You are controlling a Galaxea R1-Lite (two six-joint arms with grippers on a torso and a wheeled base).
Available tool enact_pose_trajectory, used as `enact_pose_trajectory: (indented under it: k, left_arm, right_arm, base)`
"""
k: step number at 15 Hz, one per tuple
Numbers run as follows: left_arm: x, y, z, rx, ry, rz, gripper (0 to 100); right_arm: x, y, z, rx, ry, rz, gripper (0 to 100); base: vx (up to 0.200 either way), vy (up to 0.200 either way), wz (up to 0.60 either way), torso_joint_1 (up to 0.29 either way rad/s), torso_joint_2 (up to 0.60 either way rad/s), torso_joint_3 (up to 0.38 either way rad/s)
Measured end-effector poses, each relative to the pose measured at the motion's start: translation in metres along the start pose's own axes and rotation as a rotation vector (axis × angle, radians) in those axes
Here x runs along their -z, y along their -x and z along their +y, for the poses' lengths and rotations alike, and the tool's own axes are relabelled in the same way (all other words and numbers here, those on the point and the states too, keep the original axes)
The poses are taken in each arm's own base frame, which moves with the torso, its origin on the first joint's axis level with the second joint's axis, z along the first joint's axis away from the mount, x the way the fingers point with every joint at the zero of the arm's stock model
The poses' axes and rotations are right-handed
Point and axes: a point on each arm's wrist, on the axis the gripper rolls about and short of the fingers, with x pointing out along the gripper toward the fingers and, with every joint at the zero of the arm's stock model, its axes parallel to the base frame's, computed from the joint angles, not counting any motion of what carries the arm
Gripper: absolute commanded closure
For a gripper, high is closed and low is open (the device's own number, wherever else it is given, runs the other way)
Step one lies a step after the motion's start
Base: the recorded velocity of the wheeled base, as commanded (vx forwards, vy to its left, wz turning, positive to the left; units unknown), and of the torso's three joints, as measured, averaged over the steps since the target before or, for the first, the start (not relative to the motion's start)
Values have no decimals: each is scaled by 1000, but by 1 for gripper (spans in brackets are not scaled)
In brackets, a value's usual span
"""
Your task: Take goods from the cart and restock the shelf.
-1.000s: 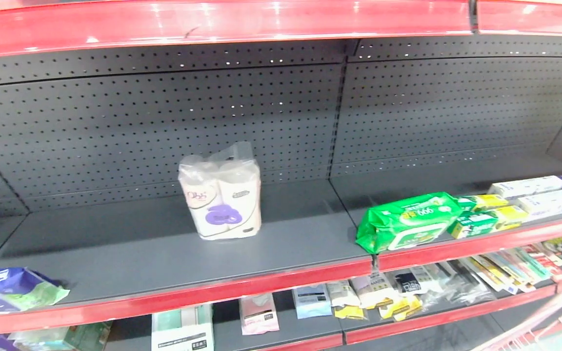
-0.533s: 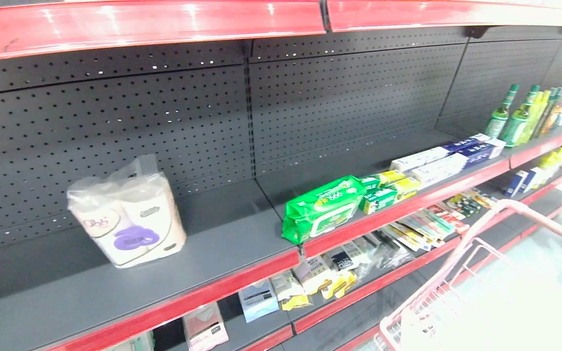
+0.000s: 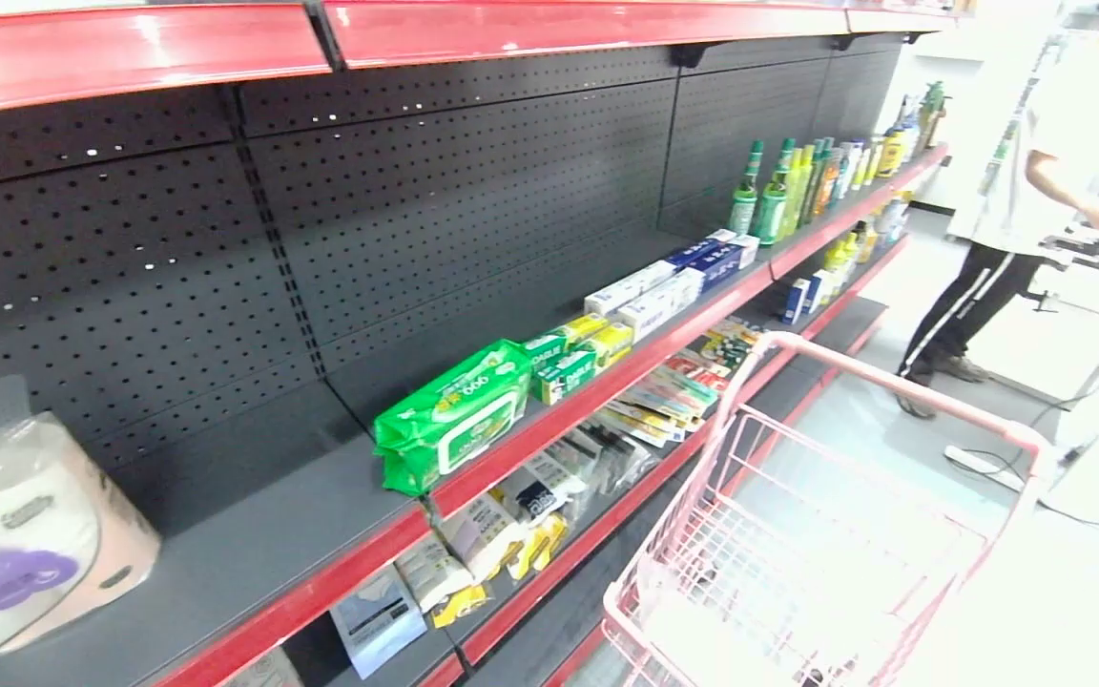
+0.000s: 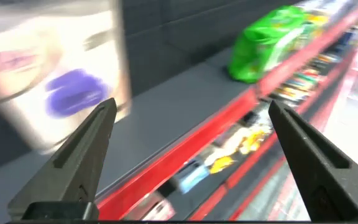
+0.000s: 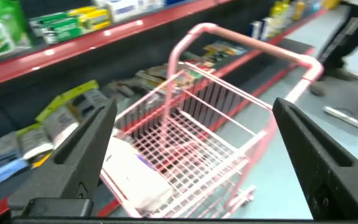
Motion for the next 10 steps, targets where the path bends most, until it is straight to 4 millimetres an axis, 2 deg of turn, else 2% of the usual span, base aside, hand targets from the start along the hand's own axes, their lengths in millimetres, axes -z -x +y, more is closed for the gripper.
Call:
enact_pose_trajectory:
  k: [10]
  left_arm:
    - [0, 0, 0, -1, 1, 0, 0]
  right_arm:
    - [-1, 0, 0, -6, 53, -3, 0]
  base:
    - [0, 0, 0, 0, 0, 0]
